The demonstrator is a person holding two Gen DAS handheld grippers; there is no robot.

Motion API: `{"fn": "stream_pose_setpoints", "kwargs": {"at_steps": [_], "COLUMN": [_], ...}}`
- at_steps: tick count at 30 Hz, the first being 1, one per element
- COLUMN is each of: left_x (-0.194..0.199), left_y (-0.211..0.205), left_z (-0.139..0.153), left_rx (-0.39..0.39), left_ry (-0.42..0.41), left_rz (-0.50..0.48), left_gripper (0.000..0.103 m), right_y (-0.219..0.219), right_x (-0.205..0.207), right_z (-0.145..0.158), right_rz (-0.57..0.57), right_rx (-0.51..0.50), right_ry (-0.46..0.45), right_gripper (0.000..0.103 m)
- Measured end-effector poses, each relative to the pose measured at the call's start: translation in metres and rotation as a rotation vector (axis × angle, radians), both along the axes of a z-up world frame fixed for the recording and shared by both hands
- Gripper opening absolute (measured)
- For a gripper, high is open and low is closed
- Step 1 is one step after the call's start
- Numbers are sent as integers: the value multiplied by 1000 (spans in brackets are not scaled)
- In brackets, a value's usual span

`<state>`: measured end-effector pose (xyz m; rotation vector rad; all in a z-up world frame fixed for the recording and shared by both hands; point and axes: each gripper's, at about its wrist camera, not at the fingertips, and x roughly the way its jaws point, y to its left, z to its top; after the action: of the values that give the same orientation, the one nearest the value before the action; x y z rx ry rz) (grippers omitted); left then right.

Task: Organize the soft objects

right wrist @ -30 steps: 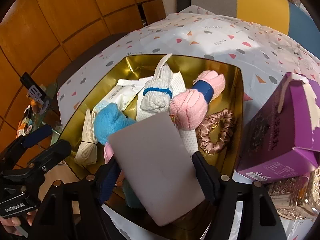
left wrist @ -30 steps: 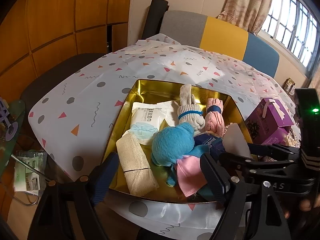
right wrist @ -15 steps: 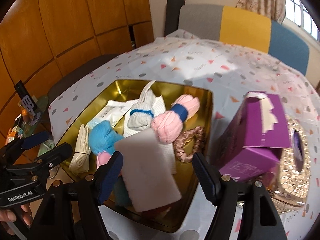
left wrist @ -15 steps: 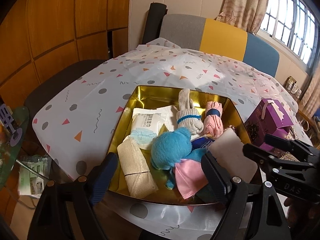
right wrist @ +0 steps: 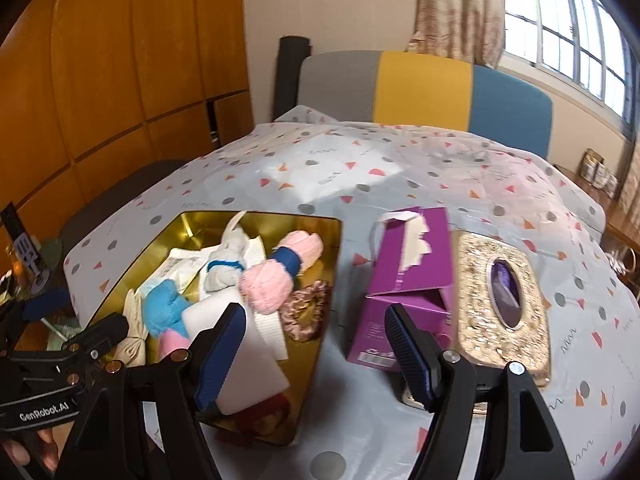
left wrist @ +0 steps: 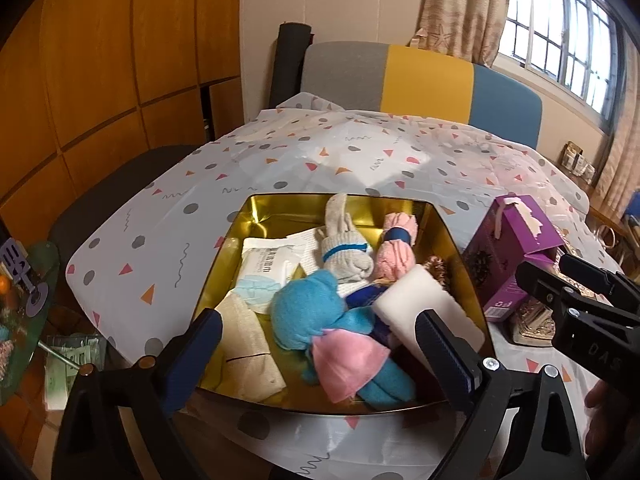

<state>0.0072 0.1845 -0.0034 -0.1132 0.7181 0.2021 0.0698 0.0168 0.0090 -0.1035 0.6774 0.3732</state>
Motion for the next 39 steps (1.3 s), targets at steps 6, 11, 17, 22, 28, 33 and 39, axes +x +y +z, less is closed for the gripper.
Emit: {"fn": "stream_pose_setpoints", "kwargs": {"at_steps": [6, 11, 17, 22, 28, 33, 39], "left_x": [-2, -1, 0, 0, 0, -1, -3], "left_y": [-10, -19, -30, -36, -39, -39, -38], "left_z": [4, 10, 11, 12, 12, 11, 10], "left_rx": [7, 10, 24, 40, 45, 62, 60], "left_ry": [-18, -34, -38, -48, -50, -48, -44], "left_rz": [-7, -6, -24, -29, -23, -7, 10], "left_gripper": [103, 103, 103, 103, 103, 103, 103], "right_y": [-15, -26, -31, -35, -37, -37, -36], "right_x": [-1, -6, -11, -12, -14, -15, -16], "right_z": [-1, -1, -1, -3, -6, -4, -4], "right_rz": [-62, -116, -145, -157, -164, -163, -160], "right_rx": [9, 29, 26, 28, 30, 30, 29], "right_ry": [-10, -17, -33, -28, -24, -29, -31], "right_gripper": [73, 73, 73, 73, 73, 73, 73]}}
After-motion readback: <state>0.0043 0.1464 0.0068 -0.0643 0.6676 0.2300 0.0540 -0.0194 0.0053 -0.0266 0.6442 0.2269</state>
